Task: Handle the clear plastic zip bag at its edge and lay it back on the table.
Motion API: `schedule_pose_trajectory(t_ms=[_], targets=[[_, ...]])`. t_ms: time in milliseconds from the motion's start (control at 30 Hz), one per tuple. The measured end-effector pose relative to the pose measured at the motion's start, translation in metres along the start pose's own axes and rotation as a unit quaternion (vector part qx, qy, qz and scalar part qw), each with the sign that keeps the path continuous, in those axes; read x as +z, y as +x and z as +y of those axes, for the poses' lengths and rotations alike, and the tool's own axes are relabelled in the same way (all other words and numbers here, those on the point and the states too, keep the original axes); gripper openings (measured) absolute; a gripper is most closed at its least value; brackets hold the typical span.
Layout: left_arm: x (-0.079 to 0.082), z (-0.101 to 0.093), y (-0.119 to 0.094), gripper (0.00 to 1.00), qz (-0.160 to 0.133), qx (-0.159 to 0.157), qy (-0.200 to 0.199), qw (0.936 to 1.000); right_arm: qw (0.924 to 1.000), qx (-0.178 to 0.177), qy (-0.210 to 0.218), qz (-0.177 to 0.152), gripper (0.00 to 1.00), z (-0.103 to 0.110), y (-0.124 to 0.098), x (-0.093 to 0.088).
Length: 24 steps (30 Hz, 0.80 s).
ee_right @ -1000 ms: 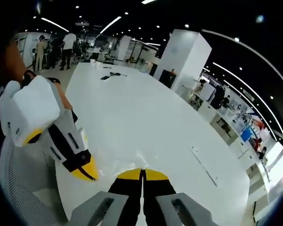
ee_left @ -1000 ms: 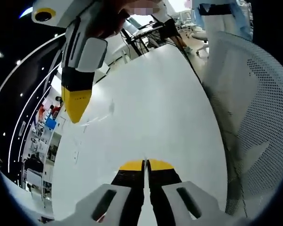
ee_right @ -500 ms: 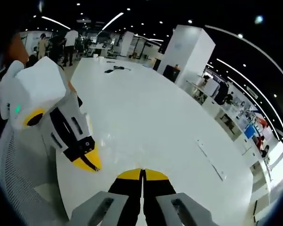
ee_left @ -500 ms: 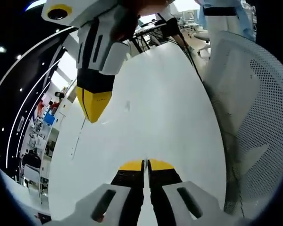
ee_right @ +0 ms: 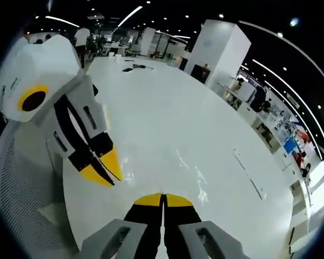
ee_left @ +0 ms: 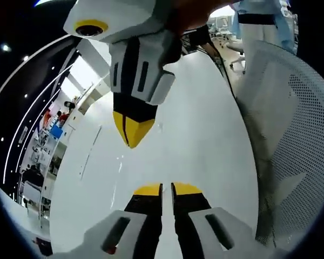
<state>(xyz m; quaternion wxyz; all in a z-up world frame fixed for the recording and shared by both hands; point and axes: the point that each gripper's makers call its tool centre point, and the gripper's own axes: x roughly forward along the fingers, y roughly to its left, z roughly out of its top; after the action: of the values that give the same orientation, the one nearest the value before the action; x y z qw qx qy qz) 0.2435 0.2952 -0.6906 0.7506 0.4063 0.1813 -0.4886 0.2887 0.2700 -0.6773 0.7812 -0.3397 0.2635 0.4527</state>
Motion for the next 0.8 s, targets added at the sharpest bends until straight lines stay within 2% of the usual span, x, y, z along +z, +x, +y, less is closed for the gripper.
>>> schedule_pose_trajectory(t_ms=[133,367,467,800], targets=[[-0.001,0.000,-0.002,0.16,-0.011,0.000,-0.033,0.9994,0.9999,-0.007,-0.002,0.012,0.00,0.001,0.005,-0.006],[-0.016,-0.004,-0.009,0.19,-0.004,0.004,-0.045,0.9990,0.9995,-0.017,0.003,0.025,0.00,-0.001,0.012,-0.014],[-0.023,-0.002,-0.012,0.24,-0.001,0.010,-0.062,0.9980,0.9994,-0.020,0.006,0.029,0.00,-0.002,0.014,-0.018],[-0.043,-0.002,-0.022,0.24,0.010,0.021,-0.083,0.9963,0.9984,-0.032,0.015,0.043,0.00,-0.012,0.021,-0.020]])
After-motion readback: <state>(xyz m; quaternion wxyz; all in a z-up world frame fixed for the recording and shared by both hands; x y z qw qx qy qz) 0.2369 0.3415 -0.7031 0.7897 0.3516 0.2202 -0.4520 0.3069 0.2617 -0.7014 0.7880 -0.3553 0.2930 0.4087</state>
